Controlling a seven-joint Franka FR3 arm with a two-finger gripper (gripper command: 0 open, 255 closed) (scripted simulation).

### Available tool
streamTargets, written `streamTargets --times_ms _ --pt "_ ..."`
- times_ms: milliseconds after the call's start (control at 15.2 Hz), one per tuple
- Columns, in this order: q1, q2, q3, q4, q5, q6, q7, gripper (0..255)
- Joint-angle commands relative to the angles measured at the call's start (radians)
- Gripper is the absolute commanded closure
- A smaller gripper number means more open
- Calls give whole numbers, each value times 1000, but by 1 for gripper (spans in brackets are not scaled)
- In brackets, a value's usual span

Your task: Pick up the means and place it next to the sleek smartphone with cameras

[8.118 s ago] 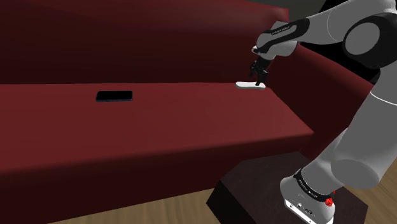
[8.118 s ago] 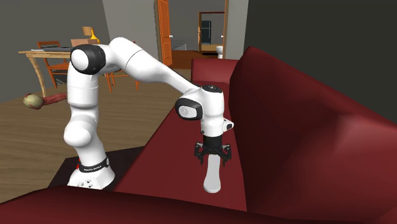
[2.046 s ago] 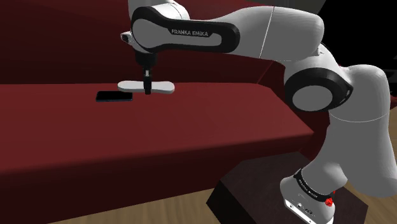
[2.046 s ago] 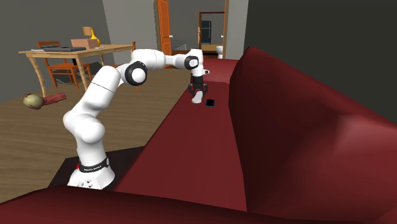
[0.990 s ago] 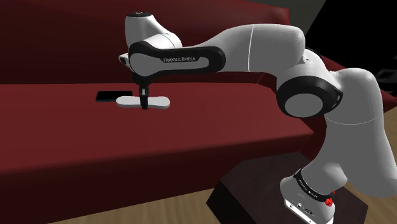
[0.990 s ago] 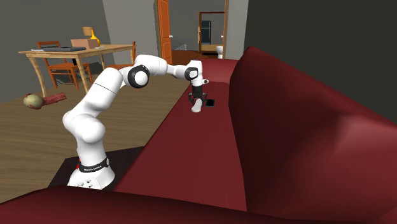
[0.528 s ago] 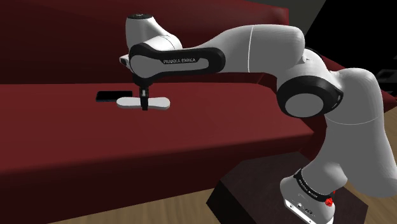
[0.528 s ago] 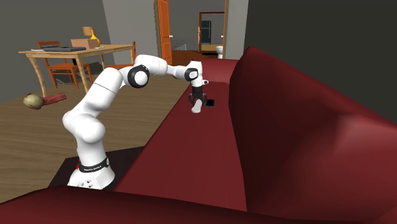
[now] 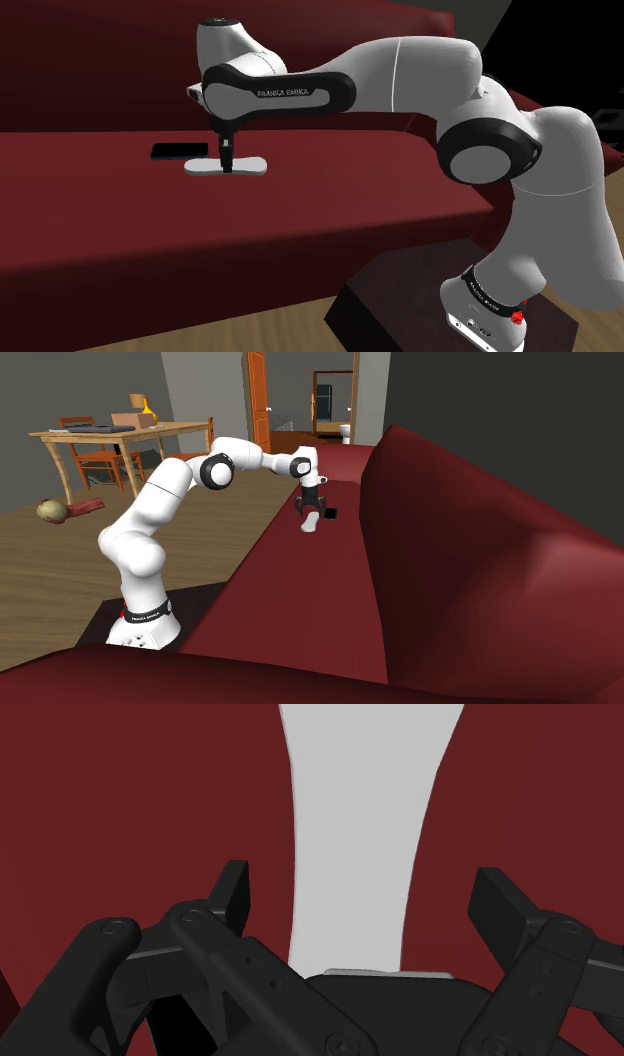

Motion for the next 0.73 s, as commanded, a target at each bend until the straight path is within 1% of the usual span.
streamTargets --times_ms 0,132,660 --pt "-3 -9 -1 35 -2 -44 0 0" --pt "-5 -18 -3 80 -3 -98 2 0" --pt "-5 -18 -2 80 -3 -98 2 0"
